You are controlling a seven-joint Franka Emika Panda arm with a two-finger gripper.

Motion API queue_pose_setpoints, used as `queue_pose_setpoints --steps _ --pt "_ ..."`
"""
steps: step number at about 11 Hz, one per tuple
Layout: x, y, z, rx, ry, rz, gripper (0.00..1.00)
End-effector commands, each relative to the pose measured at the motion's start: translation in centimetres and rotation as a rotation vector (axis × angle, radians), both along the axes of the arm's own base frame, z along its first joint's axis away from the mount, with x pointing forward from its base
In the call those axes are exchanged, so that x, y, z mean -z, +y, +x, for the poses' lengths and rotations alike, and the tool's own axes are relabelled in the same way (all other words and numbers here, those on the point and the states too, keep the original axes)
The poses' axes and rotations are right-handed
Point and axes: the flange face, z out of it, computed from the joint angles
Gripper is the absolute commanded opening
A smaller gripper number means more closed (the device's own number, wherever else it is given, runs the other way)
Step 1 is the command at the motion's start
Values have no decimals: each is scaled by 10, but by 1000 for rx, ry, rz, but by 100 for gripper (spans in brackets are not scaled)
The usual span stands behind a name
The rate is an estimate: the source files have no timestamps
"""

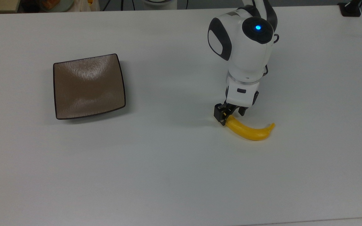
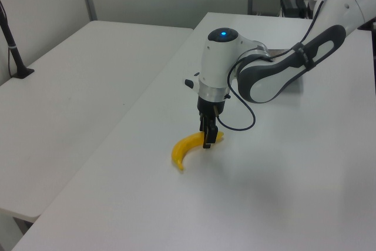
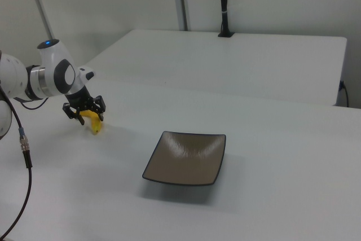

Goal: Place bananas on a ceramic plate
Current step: 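Lower the gripper onto the banana stem and close it, then lift the grasped banana up off the table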

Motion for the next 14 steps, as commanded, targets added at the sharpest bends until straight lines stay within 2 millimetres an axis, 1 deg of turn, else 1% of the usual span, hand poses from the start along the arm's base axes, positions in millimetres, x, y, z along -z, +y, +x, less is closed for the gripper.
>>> queue_pose_setpoints --steps 1,2,3,4,5,6,8,9,10,12,14 --pt "-2 3 4 -28 -29 -6 64" --pt "-2 1 5 -35 -38 -19 59" --pt "-2 1 5 -40 -41 -24 52" --pt "-2 -2 6 -34 -41 -24 27" --pt "-1 -7 8 -28 -39 -25 8" --pt "-1 -6 8 -26 -37 -23 0" --pt "-3 -7 7 -25 -38 -22 0" --pt "-8 -6 7 -24 -41 -18 0" --pt "-21 -6 6 -18 -47 -13 0" --pt "-59 -11 1 14 -82 9 0" --pt "-103 -26 -8 105 -97 18 0"
